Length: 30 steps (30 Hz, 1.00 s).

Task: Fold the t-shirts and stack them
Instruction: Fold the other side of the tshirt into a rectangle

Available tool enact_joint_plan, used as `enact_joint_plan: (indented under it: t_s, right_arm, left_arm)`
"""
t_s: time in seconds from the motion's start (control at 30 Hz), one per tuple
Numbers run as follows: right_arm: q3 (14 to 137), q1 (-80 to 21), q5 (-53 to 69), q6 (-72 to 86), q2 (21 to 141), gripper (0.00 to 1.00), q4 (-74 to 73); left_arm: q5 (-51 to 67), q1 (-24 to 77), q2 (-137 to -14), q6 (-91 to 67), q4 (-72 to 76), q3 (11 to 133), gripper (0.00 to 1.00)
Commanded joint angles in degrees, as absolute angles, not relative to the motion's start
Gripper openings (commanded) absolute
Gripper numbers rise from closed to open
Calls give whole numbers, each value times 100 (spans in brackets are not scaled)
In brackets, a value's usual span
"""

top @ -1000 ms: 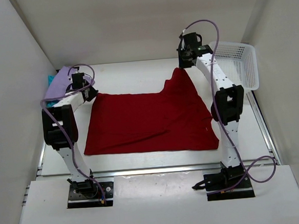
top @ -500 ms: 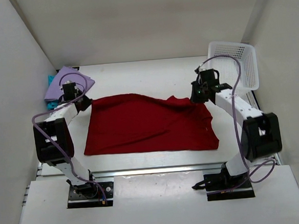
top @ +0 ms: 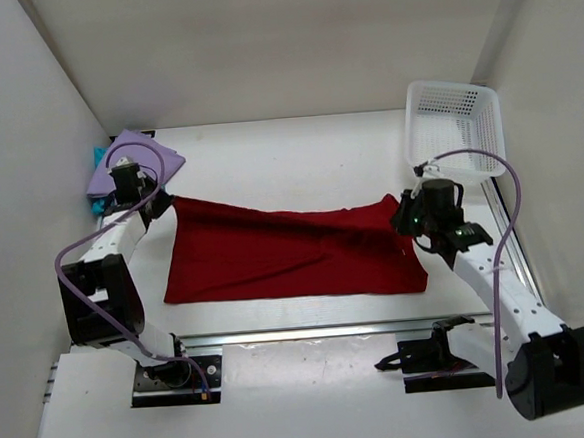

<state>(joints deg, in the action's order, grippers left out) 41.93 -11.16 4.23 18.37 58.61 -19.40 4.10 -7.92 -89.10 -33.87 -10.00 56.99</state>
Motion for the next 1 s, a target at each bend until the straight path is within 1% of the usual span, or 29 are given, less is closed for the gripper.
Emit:
enact_joint_plan:
  t_s: [0.0, 0.13, 0.27, 0.4, 0.47, 0.53, 0.57, 0.63, 0.67, 0.7, 0.77, 0.8, 0.87, 0.9, 0.93, 0.97]
  right_arm:
    - [3728, -1099, 264, 2091, 5293, 0, -1916]
    - [3112, -941, 378, 2381, 4537, 1, -2056]
    - [2647, -1046, 579, 2759, 4080, 3, -2066]
    - [2014, -1020, 983, 3198, 4034, 5, -1768]
    - [1794, -1002, 1011, 3383, 3886, 6, -1653]
    - [1697, -906, 792, 3401, 3728, 7, -1748]
    - [1679, -888, 626, 3375, 3579, 10, -1862]
    - [1749, -730, 563, 3262, 3428, 14, -1854]
    - [1810, -625, 606, 3209, 3402, 17, -1907]
    - [1906, -554, 650, 3199, 3427, 19, -1933]
    - [2021, -536, 633, 3077, 3471, 22, -1864]
    - [2108, -684, 642, 2972, 3593, 23, -1741]
    - [2336, -1104, 528, 2840, 3997, 22, -1557]
    - [2416, -1455, 336, 2743, 4408, 18, -1434]
    - [2548, -1624, 195, 2707, 4786, 9, -1380]
    - [2723, -1852, 19, 2603, 5016, 4, -1249]
  left_arm:
    - [325, -896, -8456, -3208, -1125, 5424, 0]
    - [413, -1019, -8499, -3191, -1177, 5160, 0]
    - [440, -1020, -8543, -3182, -1178, 5019, 0]
    - [615, -1106, -8578, -3313, -1187, 4747, 1]
    - [781, -1273, -8517, -3558, -1029, 4554, 4]
    - [1036, -1449, -8473, -3821, -880, 4343, 11]
    - [1150, -1555, -8420, -4032, -792, 4176, 13]
    - [1300, -1695, -8201, -4331, -625, 3912, 22]
    - [1318, -1740, -8000, -4498, -467, 3737, 25]
    - [1249, -1732, -7746, -4509, -405, 3596, 30]
    - [950, -1635, -7297, -4684, -343, 3394, 31]
    - [706, -1574, -6929, -4693, -264, 3253, 32]
    - [169, -1294, -6444, -4624, -264, 3112, 32]
    - [-164, -1083, -6164, -4510, -255, 3068, 32]
    - [-428, -994, -5987, -4422, -272, 3067, 31]
    - [-492, -819, -5916, -4334, -290, 3059, 28]
